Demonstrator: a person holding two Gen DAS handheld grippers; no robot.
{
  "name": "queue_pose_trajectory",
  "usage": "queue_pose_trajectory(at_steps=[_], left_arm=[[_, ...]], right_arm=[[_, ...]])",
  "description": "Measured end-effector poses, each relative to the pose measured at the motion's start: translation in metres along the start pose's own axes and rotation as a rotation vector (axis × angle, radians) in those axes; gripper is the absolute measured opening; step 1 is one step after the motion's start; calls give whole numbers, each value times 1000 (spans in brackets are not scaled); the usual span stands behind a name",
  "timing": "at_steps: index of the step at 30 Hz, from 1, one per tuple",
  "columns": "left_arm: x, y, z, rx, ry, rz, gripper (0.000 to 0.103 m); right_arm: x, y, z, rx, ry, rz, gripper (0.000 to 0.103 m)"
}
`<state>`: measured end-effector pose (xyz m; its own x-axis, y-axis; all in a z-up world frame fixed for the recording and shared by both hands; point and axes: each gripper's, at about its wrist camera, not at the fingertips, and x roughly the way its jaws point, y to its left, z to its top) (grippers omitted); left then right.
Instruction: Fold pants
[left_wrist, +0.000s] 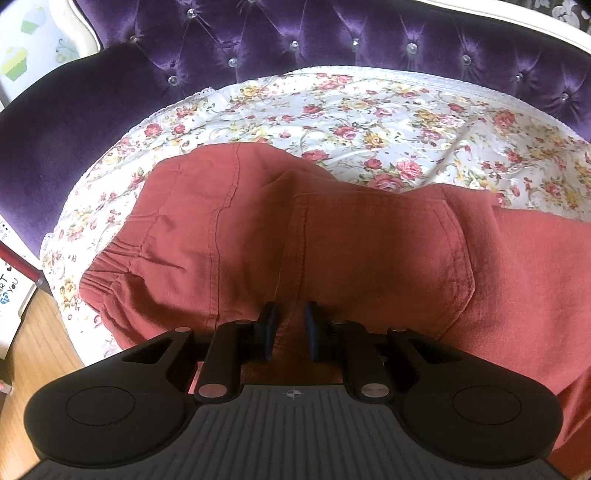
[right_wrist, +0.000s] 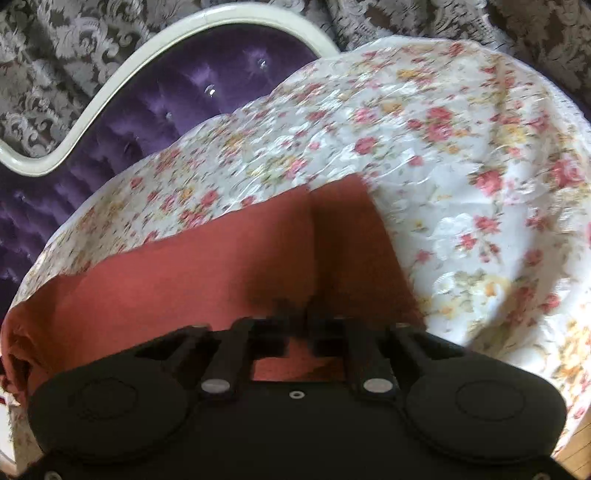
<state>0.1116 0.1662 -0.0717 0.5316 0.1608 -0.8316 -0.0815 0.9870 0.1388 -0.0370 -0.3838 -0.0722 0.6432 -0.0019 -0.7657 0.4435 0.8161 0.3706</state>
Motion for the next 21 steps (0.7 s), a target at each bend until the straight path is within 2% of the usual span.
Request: queue_pose_trajectory(at_steps=[4,5,7,8,10,13,16,17,19,21], left_arm=[[-1,2,0,3,-1,-12,16],[-1,2,0,2,-3,-16,16],[-1,4,-1,1,-8,-24,16],[-1,3,-2,5,-13,-24,16],[-1,2,-2,23,-17,-21,16],[-3,2,-1,27,-16,-22,16],[-14,5,-2,-1,-10,-52,16],[-19,6,-3,-12,-16,-71,16],[-34,3,-5,-16,-34,-88,17],[-49,-4,-7,-1,-67,-97,17]], right_arm=[[-26,31,2,-167,-60,-78,8],[-36,37,3,-215,-88,-131,9],[-40,37,3,-291,-119,-314,9],[-37,26,6,-276,-101,-356,9],[-29,2,11,-161,-47,-296,9],[-15,8,9,-221,-18,-337,10],[-6,19,10,-276,15,-388,22],[-8,21,11,-274,4,-400,29],[-19,26,15,-269,-35,-413,35],[-34,34,19,-271,-90,-422,36]])
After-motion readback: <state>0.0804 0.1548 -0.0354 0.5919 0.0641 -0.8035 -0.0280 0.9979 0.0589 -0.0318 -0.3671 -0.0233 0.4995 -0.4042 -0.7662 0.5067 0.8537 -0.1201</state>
